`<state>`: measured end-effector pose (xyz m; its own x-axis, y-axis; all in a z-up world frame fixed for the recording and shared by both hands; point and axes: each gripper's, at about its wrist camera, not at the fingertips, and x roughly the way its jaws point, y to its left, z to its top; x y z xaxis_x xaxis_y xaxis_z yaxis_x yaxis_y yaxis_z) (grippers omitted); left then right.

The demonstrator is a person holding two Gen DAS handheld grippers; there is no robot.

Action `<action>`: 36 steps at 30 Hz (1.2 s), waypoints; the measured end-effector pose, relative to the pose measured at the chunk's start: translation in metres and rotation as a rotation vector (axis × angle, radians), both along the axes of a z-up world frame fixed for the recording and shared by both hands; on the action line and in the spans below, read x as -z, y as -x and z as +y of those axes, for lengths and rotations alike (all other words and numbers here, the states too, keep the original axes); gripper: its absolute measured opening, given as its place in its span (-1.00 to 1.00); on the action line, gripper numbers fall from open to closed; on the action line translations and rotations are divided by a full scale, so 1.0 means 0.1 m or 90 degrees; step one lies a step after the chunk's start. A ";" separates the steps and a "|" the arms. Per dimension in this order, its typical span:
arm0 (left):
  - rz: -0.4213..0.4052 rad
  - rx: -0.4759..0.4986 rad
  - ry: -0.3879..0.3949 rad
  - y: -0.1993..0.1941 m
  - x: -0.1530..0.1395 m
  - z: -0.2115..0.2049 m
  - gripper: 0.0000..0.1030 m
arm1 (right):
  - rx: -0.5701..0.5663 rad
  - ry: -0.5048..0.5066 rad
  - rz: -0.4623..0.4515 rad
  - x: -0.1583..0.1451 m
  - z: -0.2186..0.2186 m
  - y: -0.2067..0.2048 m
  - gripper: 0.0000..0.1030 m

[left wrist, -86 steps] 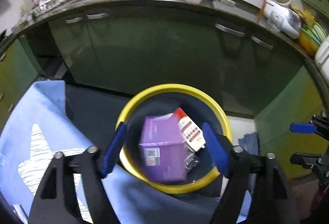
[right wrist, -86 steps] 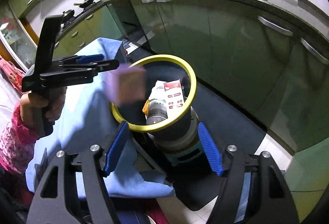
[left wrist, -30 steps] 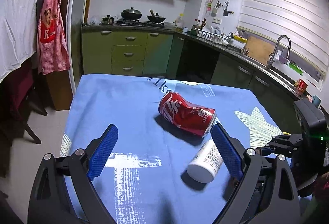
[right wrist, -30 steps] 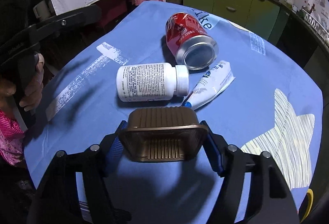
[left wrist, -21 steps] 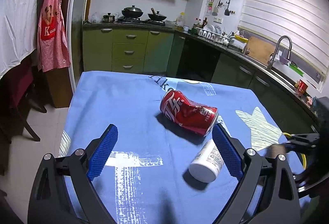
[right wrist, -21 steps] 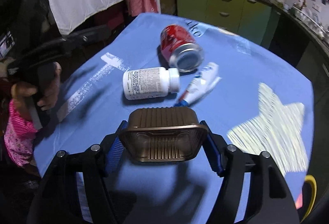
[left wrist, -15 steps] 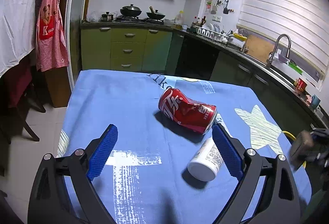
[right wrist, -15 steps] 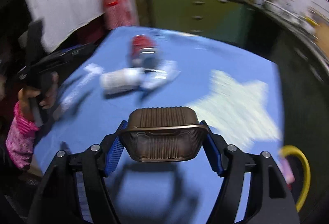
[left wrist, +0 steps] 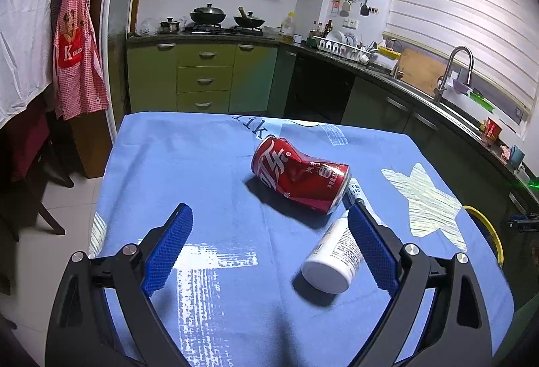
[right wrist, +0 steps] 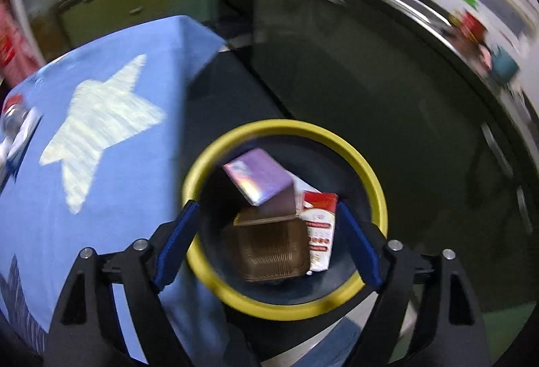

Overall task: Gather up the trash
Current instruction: 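Drop the brown tray into the yellow bin with the right gripper, then grasp the white pill bottle with the left gripper and lift it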

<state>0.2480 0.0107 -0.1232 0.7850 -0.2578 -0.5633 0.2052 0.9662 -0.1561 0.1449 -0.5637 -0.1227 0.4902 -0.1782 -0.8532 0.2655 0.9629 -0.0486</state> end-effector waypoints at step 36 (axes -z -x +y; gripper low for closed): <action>0.193 0.314 -0.241 -0.54 0.44 -1.08 0.16 | -0.056 -0.094 -0.049 -0.05 0.51 0.51 0.57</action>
<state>0.3021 -0.0969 -0.1669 0.4201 -0.2866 -0.8610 0.6351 0.7706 0.0534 0.0938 -0.5130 -0.1173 0.5635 -0.0072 -0.8261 0.1773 0.9777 0.1124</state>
